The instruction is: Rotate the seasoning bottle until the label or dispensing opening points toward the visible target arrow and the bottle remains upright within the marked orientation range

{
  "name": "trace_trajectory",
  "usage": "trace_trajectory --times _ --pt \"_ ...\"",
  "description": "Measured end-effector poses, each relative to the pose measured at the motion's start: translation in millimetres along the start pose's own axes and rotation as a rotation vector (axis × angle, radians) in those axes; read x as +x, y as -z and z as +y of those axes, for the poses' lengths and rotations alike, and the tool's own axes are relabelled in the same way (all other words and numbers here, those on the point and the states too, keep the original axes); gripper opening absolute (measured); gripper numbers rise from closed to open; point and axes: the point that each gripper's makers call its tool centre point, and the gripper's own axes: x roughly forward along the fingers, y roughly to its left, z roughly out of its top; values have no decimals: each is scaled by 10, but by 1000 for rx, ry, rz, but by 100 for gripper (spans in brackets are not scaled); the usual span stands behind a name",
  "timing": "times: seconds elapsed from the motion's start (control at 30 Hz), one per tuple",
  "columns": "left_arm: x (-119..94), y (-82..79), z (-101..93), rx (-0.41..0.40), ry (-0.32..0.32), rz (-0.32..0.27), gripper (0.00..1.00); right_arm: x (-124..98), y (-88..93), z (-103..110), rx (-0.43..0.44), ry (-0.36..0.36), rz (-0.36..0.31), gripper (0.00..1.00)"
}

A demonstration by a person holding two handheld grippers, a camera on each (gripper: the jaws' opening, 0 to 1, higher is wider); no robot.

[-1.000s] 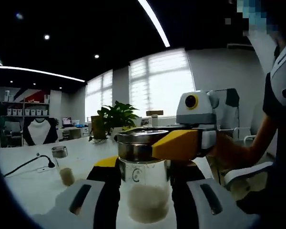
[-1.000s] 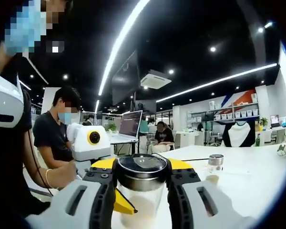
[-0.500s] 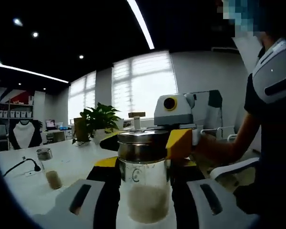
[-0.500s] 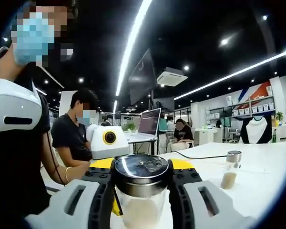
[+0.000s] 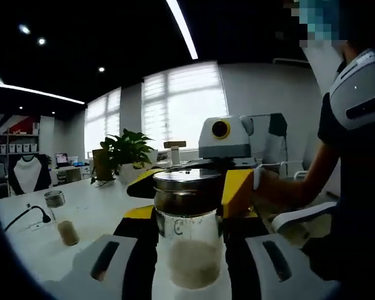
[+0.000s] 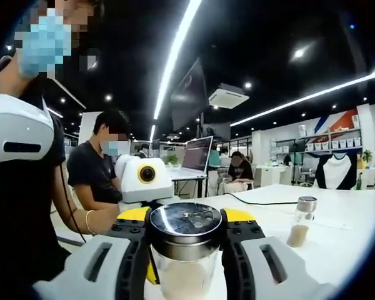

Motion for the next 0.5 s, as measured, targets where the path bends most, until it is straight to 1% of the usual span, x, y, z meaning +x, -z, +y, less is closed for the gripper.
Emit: trace_trajectory --times 0.1,0.23,0.3,0.5 --pt "15 61 28 10 -6 20 42 17 60 -25 -33 12 25 41" --pt "23 82 30 3 -9 25 42 10 71 -46 -28 20 30 41" --pt "31 85 9 12 -20 26 42 3 72 -46 -31 13 29 41" --pt "17 93 -9 25 -20 39 42 -15 82 -27 -15 -7 24 41"
